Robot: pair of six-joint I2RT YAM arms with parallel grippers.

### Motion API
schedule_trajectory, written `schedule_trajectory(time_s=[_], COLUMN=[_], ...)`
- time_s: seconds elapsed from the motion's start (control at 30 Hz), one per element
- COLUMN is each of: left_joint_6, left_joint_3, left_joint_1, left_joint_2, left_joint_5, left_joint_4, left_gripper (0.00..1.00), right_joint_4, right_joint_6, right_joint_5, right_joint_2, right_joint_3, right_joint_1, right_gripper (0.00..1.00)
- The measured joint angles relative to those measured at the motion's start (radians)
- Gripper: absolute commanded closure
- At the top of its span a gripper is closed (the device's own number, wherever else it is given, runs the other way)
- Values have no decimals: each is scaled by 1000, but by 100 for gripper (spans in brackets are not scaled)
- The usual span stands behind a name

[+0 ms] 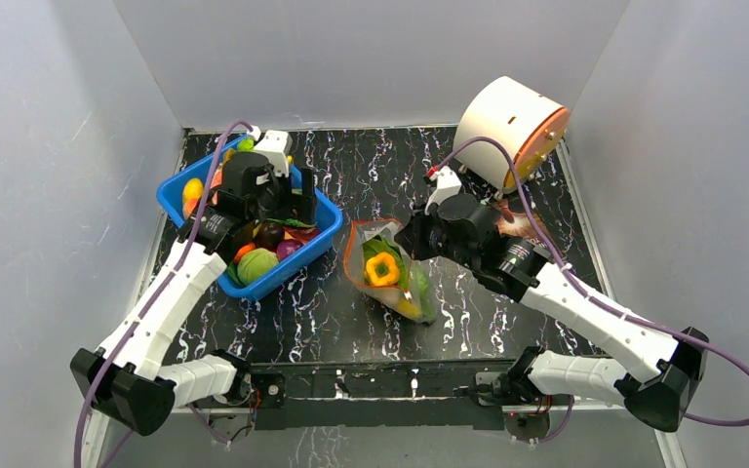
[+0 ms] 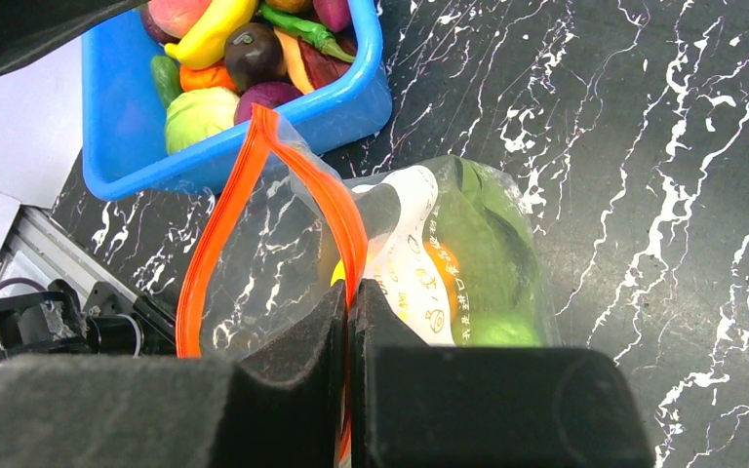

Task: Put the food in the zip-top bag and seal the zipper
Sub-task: Pick up the fake fruit from the bin.

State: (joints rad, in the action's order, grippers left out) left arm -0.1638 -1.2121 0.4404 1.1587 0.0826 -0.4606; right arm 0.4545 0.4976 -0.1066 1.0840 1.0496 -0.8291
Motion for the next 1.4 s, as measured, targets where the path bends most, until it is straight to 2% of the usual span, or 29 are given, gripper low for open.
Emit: schedule_trajectory(time_s=[0.1,0.33,0.5,0.73,0.87,1.13,1.4], left_joint_6=[4,4,-1,31,91,283,385], left_joint_3=[27,81,135,179,190,204,204], left_joint_1=[-32,-108,-185,-261,-278,-284,-293], left_joint_2=[0,0,-1,8,33,153,262], left_joint_5=[6,3,-12,-17,18,70,121], left_joint_4=[11,29,73,96,122,150,195], left_gripper=[16,20,33,46,46,59,59], right_joint_4=[3,5,5,5,5,5,5], right_joint_6=[-1,-3,-3,-3,-5,-14,-20], right_joint_5=[0,0,0,0,0,-2,-2], right_joint_2=[-6,-11,-11,-12,-12,-12,-11], right_joint_3=[-1,-1,-1,-1,-1,-1,-1], right_joint_1=[0,0,0,0,0,0,0], right_gripper=[100,100,100,100,100,100,100])
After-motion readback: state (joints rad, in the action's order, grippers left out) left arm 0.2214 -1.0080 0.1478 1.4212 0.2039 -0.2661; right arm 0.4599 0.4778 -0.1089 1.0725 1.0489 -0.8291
